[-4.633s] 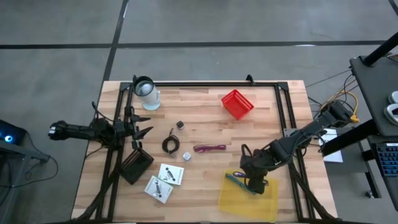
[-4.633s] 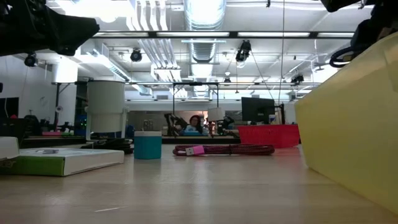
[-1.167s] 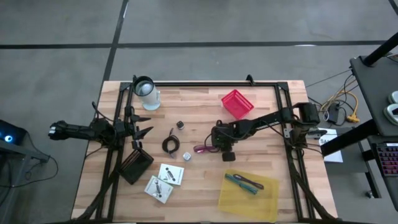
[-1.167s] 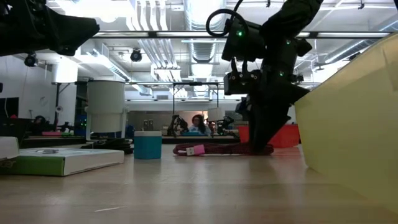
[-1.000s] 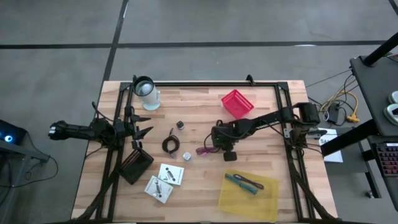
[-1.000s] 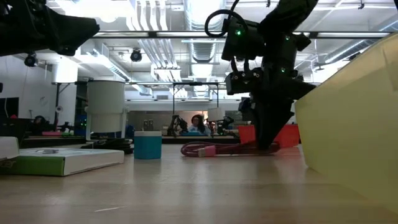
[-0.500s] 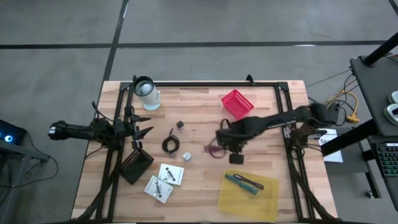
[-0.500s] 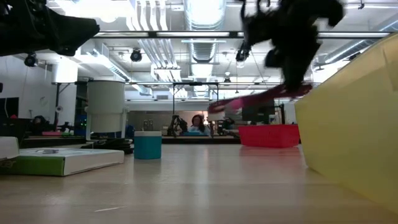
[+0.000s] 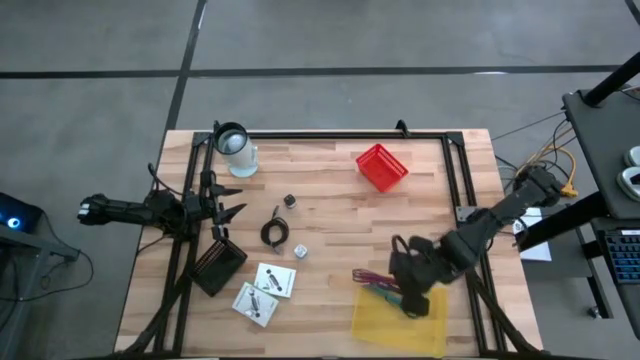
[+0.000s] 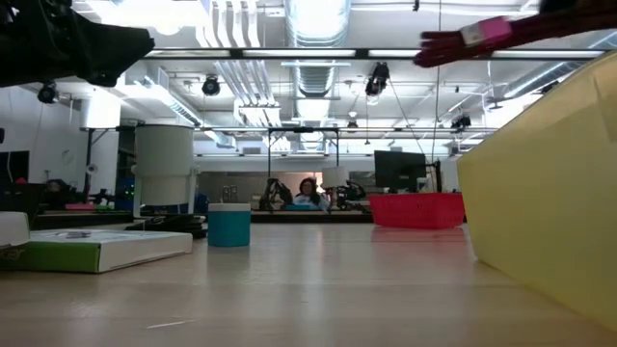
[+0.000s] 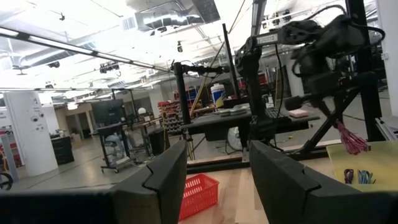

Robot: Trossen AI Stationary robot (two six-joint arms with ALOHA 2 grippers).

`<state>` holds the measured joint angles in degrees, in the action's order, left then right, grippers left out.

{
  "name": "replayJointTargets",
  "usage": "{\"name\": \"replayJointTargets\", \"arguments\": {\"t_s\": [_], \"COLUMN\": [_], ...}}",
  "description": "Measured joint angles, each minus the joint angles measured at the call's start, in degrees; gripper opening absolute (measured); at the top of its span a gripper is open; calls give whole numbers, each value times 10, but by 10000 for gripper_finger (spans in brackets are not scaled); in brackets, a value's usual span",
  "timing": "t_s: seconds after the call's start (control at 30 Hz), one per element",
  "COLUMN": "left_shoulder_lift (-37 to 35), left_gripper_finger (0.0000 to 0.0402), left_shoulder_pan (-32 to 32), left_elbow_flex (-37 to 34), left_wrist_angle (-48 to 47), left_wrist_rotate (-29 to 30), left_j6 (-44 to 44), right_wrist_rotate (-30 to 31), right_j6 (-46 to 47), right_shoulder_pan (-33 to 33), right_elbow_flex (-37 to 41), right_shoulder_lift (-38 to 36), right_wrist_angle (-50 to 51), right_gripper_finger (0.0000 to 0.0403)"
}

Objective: Pick and place items into bin
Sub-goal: Put the pink patterned charger cable into the yellow bin, then put the light blue charger adapter into the orange bin

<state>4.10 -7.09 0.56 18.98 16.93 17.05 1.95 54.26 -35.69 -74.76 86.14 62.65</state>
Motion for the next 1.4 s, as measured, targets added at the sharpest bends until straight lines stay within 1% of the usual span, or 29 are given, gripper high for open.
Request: {"name": "replayJointTargets", "arguments": {"t_s": [0.13,0.3,0.63,0.8,0.87,0.9,0.97,1.07,1.13,1.17,1.23,1.33,1.4], "left_shoulder_lift": [0,0,0,0,0,0,0,0,0,0,0,0,0], "left_gripper_finger": [160,160,160,160,160,160,160,160,160,160,160,160,160], "left_shoulder_pan": [0,0,0,0,0,0,0,0,0,0,0,0,0], "left_elbow_flex": [0,0,0,0,0,0,0,0,0,0,0,0,0], "left_wrist_angle": [0,0,0,0,0,0,0,0,0,0,0,0,0], "left_wrist_rotate": [0,0,0,0,0,0,0,0,0,0,0,0,0], "left_j6": [0,-1,-1,-1,-1,-1,-1,-1,-1,-1,-1,-1,-1], "right_wrist_rotate": [3,-33,-33,-23,14,46,136,299,367,385,402,403,402], "right_j6": [48,75,86,68,32,8,-42,-95,-121,-134,-155,-201,-255], "right_shoulder_pan": [-36,-55,-53,-53,-51,-50,-46,-32,-18,-10,8,33,45], "right_elbow_flex": [0,0,0,0,0,0,0,0,0,0,1,14,31], "right_shoulder_lift": [8,10,10,10,10,10,10,10,10,10,10,9,9], "right_wrist_angle": [1,1,1,1,1,1,1,0,1,1,-2,-33,-74], "right_gripper_finger": [16,20,83,105,111,113,116,117,116,115,111,105,100]}}
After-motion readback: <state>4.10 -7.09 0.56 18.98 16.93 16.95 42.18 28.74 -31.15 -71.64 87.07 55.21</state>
